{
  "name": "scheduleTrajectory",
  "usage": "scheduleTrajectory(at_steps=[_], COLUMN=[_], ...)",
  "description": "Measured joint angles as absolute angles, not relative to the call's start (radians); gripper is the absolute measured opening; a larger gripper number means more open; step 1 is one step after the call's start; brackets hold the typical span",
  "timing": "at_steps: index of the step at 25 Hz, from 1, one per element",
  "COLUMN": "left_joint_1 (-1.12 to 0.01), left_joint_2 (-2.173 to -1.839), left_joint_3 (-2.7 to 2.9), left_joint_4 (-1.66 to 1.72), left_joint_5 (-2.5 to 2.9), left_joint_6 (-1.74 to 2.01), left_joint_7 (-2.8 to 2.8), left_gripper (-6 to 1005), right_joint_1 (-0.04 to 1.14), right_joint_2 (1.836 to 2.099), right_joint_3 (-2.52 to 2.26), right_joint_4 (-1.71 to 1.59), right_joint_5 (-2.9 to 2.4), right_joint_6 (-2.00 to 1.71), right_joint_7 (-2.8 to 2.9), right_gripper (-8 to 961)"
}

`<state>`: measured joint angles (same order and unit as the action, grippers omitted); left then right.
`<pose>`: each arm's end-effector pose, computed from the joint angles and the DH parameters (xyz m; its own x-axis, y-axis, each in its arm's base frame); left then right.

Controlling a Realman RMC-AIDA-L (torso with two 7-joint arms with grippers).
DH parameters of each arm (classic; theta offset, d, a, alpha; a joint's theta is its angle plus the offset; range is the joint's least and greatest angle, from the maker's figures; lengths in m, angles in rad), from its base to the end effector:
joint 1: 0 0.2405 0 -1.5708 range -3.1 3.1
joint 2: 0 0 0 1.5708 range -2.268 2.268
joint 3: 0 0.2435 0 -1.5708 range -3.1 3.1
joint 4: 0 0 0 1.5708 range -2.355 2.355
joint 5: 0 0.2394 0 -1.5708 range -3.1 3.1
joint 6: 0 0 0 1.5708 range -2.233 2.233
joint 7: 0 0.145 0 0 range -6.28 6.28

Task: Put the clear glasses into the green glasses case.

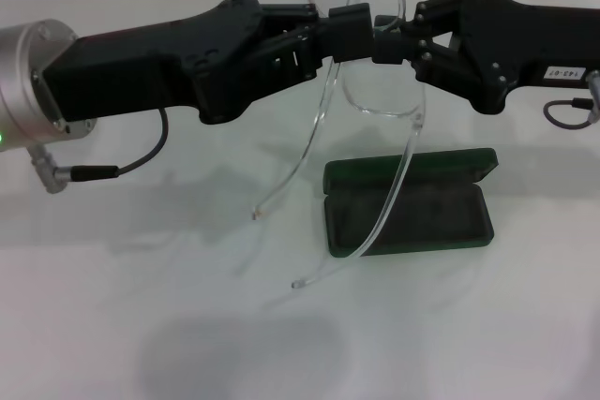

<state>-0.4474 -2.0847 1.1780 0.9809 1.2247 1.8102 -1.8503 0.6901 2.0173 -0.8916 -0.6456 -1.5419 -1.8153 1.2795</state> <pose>-0.1280 0.3195 0.0433 0.5050 0.4016 0.7640 0.1944 -0.9153 0.3527 0.1524 0.3677 0.0387 0.6611 0.0240 -0.7500 -0.0190 -0.9986 -0.0487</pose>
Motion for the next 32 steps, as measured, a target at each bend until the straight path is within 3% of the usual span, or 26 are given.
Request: scheduleTrajectory(at_steps=[32], left_joint_1=[-0.449], left_joint_2=[-2.091], left_joint_3=[1.184], left_joint_4=[0.809], left_joint_5=[1.170], left_joint_6=[1.800], left_joint_7=[-1.635], left_gripper=[50], right_joint_1=[0.728], right_joint_2=[2.025], right_joint_3=[-0.939], right_joint_4=[-0.543], right_joint_5=[-1.512], right_joint_6=[-1.824], right_joint_7=[1.244], right_gripper=[77])
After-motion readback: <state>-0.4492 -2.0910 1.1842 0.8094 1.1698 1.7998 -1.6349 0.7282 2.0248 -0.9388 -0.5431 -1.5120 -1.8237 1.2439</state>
